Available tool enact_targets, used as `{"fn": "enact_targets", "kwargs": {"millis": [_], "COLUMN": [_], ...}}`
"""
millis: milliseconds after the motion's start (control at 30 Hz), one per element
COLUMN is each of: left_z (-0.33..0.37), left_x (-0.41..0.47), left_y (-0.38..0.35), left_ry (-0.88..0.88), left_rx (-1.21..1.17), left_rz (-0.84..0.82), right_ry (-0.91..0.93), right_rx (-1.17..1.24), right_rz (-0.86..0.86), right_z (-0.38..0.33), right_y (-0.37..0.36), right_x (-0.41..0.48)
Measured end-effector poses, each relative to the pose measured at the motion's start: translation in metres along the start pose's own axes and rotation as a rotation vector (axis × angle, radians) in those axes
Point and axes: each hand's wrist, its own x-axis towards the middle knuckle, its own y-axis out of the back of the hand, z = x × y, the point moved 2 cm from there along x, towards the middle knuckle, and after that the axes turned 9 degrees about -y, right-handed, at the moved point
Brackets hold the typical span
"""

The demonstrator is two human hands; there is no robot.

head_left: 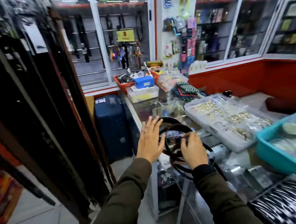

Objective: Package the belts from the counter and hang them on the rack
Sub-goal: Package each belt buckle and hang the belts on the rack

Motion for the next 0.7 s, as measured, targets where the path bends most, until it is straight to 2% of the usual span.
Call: {"fn": "enact_targets", "kwargs": {"millis": [133, 233, 300, 367, 433, 533, 700], "left_z": [0.025, 0.042, 0.047, 0.050, 0.053, 0.057, 0.060], "left_x": [0.002, 0.006, 0.009, 0.010, 0.012, 0.014, 0.011], "left_y": [-0.036, -0.054, -0.059, -0.061, -0.064, -0.067, -0.062], "left_ry": [-0.056, -0.110, -0.148, -0.181, -0.206, -0.202, -0.147], "left_rx": [-0.182, -0.152, -0.113, -0.075, -0.039, -0.013, -0.045], "left_rz": [-0.326, -0.490, -0.568, -0.629, -0.671, -0.680, -0.523], "right_ry": [-0.361, -0.433, -0.500, -0.544, -0.584, -0.686, -0.756], "right_rx": [-0.060, -0.117, -0.065, -0.038, 0.040, 0.353, 0.674], "right_rz": [-0.229, -0.359, -0.435, -0.449, -0.492, -0.480, -0.515], "right_z": [0.041, 0.059, 0.067, 0.074, 0.077, 0.076, 0.063], "right_y": [0.016, 0.014, 0.010, 0.005, -0.003, -0.006, 0.000], "right_x": [0.015, 0.018, 0.018, 0.021, 0.019, 0.017, 0.011]}}
